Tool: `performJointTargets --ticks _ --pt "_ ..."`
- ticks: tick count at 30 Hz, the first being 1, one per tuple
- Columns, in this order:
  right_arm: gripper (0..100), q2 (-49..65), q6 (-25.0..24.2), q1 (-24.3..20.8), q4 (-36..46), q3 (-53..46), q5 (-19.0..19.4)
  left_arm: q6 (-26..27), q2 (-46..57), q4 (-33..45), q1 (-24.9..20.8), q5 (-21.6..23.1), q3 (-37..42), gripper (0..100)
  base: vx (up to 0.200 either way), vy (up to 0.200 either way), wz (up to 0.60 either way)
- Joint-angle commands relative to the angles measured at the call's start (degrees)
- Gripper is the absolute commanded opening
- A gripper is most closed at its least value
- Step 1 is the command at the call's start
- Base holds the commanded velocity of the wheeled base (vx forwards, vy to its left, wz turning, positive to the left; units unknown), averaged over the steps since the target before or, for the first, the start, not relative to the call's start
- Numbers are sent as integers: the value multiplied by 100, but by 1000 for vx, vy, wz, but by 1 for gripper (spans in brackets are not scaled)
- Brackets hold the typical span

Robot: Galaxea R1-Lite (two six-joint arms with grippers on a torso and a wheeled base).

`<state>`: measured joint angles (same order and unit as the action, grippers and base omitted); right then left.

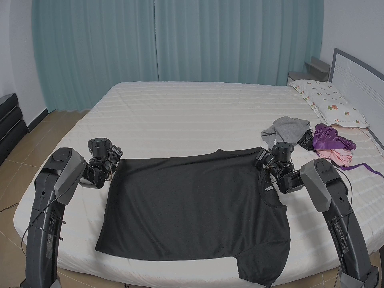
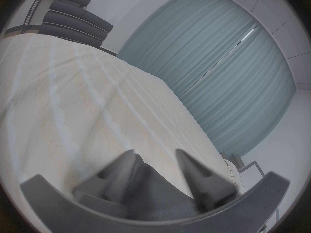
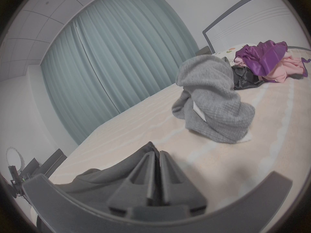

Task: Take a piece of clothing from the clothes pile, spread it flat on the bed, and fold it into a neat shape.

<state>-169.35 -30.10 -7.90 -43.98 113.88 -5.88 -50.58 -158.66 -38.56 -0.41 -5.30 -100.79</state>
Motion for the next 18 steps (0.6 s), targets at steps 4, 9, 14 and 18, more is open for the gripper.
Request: performJointTargets --ticks 4,9,14,18 --pt "100 34 -14 -27 -110 -182 -1 -13 -51 33 -11 -15 -72 100 0 0 0" --pt "100 535 -31 87 -163 -745 -28 -57 63 41 15 -23 121 100 0 0 0" --pt "100 1721 -383 245 -541 -2450 60 -400 889 -38 24 21 1264 100 0 0 0" --pt "100 2873 -611 245 -849 -4524 623 -673 1839 -363 15 425 2450 100 0 0 0"
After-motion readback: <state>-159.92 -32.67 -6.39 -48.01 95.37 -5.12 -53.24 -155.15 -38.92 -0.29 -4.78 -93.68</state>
